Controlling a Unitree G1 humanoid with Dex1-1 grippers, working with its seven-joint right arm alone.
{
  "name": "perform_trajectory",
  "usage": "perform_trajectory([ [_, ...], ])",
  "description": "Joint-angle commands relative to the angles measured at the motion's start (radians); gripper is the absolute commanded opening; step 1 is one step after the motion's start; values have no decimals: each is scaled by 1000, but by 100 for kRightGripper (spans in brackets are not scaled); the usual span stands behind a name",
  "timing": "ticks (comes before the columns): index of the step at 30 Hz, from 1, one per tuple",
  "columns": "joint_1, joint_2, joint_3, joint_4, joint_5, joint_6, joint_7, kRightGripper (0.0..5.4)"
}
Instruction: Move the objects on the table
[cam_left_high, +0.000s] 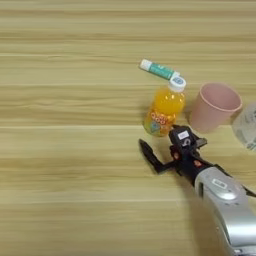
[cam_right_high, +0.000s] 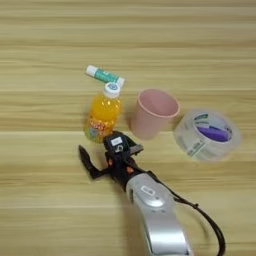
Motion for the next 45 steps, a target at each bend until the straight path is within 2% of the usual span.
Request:
perform_trajectory([
  [1, -63, 34, 17, 40, 7, -30, -34, 538],
  [7, -108, 73, -4, 129, 14, -45, -94, 538],
  [12, -143, 88, 3, 183, -28, -79, -174, 538],
  [16, -158, 93, 5, 217, -39, -97, -210, 538],
  [27, -139, 164, 123, 171, -26, -63, -190, 538],
  [45, -196, 231, 162, 210, 4, -31, -179, 538],
])
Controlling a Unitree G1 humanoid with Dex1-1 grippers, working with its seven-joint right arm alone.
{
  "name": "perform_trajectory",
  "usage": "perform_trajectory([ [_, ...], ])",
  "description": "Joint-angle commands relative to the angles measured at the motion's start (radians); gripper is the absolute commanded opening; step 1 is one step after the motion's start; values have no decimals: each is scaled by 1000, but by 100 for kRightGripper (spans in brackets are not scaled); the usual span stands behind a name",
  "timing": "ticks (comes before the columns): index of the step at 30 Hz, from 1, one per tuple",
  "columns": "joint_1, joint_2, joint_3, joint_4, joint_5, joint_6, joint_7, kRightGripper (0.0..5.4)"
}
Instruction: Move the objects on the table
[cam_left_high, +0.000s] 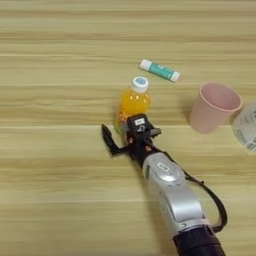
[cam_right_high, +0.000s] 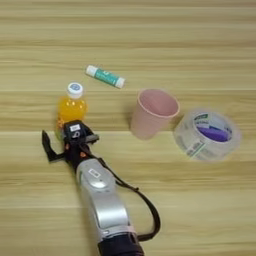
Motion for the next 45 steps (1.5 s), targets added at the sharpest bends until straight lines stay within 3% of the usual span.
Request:
perform_trajectory([
  [1, -37, 12, 12, 4, 8, 16, 11, 538],
  [23, -42, 20, 32, 12, 9, 12, 39, 538],
  [27, -1, 1, -10, -54, 17, 43, 15, 538],
  [45, 120, -40, -53, -217, 13, 105, 5, 538],
])
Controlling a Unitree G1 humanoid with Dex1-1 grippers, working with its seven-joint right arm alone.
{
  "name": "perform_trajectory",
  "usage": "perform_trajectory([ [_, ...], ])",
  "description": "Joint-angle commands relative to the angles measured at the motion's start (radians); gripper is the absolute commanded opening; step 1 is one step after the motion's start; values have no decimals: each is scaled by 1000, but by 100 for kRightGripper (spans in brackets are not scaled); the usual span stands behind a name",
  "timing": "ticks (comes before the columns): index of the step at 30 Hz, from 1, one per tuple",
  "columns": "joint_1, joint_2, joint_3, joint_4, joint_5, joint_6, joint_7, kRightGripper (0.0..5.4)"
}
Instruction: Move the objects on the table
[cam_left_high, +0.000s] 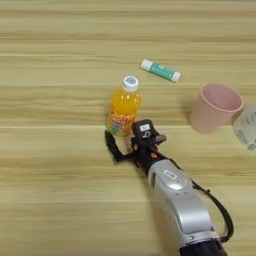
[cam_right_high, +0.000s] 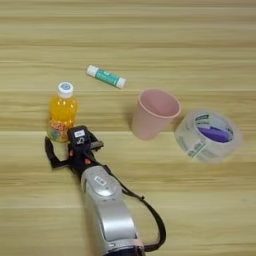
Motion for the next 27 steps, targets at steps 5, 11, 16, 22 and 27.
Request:
perform_trajectory([
  [5, 60, -43, -34, -118, 5, 47, -4, 538],
  [11, 138, -63, -48, -241, 11, 83, -4, 538],
  [16, 170, -83, -74, -301, 14, 115, -5, 538],
  [22, 194, -91, -119, -333, 21, 134, -19, 538],
  [27, 176, -72, -172, -323, 34, 130, -59, 538],
])
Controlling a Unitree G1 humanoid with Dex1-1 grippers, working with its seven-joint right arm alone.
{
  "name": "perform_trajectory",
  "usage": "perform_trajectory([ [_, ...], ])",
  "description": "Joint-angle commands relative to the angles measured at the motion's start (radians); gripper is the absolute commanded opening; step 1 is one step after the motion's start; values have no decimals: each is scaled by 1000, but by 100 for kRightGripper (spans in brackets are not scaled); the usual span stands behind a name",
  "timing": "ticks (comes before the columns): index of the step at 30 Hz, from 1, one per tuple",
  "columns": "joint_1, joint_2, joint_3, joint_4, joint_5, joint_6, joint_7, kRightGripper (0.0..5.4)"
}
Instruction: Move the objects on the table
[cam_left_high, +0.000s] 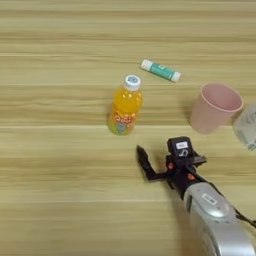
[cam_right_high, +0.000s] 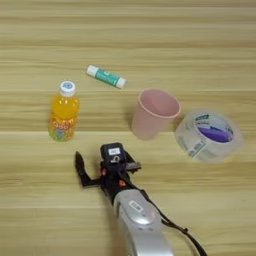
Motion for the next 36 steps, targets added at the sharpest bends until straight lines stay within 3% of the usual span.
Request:
perform_trajectory([
  [1, -41, 10, -46, -32, 14, -19, -43, 538],
  [14, -77, 48, -135, 3, 1, -51, -161, 538],
  [23, -149, 18, -170, 123, -17, -82, -197, 538],
  [30, -219, -4, -209, 254, 12, -90, -192, 538],
  [36, -242, -10, -227, 287, 13, -109, -204, 538],
])
